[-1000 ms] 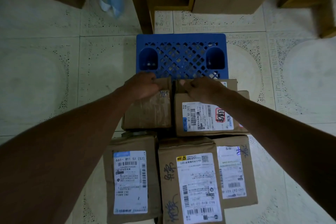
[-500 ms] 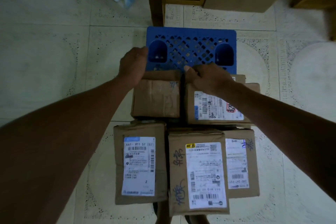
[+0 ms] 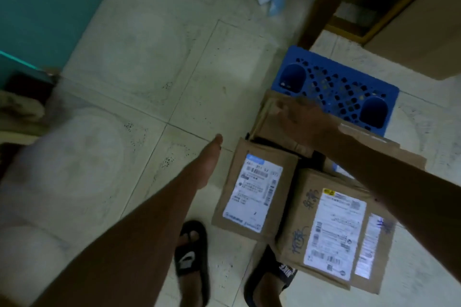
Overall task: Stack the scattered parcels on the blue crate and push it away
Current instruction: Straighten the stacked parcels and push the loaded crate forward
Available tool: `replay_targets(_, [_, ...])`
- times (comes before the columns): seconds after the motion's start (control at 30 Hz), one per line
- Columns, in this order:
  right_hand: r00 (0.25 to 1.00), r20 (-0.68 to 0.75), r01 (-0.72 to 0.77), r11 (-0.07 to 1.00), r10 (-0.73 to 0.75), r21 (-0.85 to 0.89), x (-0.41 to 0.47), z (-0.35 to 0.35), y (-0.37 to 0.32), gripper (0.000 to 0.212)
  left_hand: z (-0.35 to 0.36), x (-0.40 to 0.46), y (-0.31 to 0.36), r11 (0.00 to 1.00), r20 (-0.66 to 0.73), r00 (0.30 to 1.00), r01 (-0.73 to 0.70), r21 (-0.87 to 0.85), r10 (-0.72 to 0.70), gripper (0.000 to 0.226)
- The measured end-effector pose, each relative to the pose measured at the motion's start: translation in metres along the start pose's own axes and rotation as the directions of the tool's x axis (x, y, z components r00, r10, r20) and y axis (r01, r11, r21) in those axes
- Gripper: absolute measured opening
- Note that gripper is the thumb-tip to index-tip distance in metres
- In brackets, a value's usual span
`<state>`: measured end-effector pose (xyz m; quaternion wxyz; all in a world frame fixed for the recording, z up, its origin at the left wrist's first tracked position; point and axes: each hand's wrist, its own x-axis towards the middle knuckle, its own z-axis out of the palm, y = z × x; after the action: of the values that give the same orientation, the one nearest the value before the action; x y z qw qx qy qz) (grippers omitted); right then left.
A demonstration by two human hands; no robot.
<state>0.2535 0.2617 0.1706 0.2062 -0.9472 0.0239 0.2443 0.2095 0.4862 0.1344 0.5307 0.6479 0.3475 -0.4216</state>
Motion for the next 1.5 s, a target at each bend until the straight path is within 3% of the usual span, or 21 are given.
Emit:
replay_targets(0.1, [1.000, 0.004, 0.026, 0.999, -0.026, -0.046, 0.002, 0.011, 0.001, 0.068, 0.005, -0.007, -0.022, 0.999, 0.151, 0.988, 0.027, -0.027, -0.023, 0.067])
replay_targets(0.2, [1.000, -0.029, -0.002, 0.997, -0.001, -0.081, -0.001, 0.020, 0.003, 0.080, 0.019, -0.003, -0.032, 0.995, 0.327, 0.944, -0.008, -0.104, 0.041, 0.067])
replay_targets(0.3, [1.000, -0.026, -0.018, 0.993, 0.015, -0.121, 0.001, 0.026, 0.003, 0.084, 0.022, 0.002, -0.038, 0.988, 0.338, 0.938, -0.024, -0.154, 0.075, 0.072])
replay_targets(0.37, [0.997, -0.062, -0.044, 0.994, 0.038, -0.101, 0.000, 0.026, 0.002, 0.072, 0.025, 0.007, -0.041, 0.991, 0.366, 0.928, -0.018, -0.135, 0.066, 0.075])
replay_targets(0.43, [0.995, -0.081, -0.059, 0.995, 0.052, -0.079, -0.003, 0.027, 0.000, 0.066, 0.025, 0.010, -0.043, 0.994, 0.366, 0.929, -0.012, -0.107, 0.051, 0.078])
replay_targets(0.63, [0.990, -0.139, -0.037, 0.996, 0.025, -0.083, -0.008, 0.031, -0.005, 0.083, 0.031, 0.014, -0.039, 0.991, 0.331, 0.942, -0.007, -0.130, 0.050, 0.075])
replay_targets(0.87, [0.997, -0.082, -0.022, 0.985, 0.009, -0.168, -0.003, 0.033, 0.006, 0.088, 0.039, 0.015, -0.038, 0.979, 0.316, 0.946, -0.013, -0.203, 0.078, 0.066])
replay_targets(1.0, [0.995, -0.099, -0.042, 0.993, 0.031, -0.110, -0.004, 0.033, 0.005, 0.079, 0.044, 0.016, -0.034, 0.970, 0.296, 0.951, -0.022, -0.240, 0.095, 0.066])
replay_targets(1.3, [0.987, -0.161, 0.022, 0.999, -0.027, -0.034, -0.011, 0.027, 0.008, 0.073, 0.040, 0.002, -0.029, 0.985, 0.336, 0.937, -0.038, -0.169, 0.094, 0.059])
replay_targets(1.4, [0.979, -0.202, 0.018, 1.000, -0.015, 0.015, -0.015, 0.027, 0.007, 0.068, 0.038, -0.001, -0.028, 0.987, 0.325, 0.942, -0.033, -0.159, 0.084, 0.065])
replay_targets(1.5, [0.969, -0.240, 0.052, 0.998, -0.060, -0.040, -0.022, 0.030, 0.007, 0.068, 0.034, -0.008, -0.027, 0.996, 0.251, 0.965, -0.073, -0.044, 0.082, 0.071])
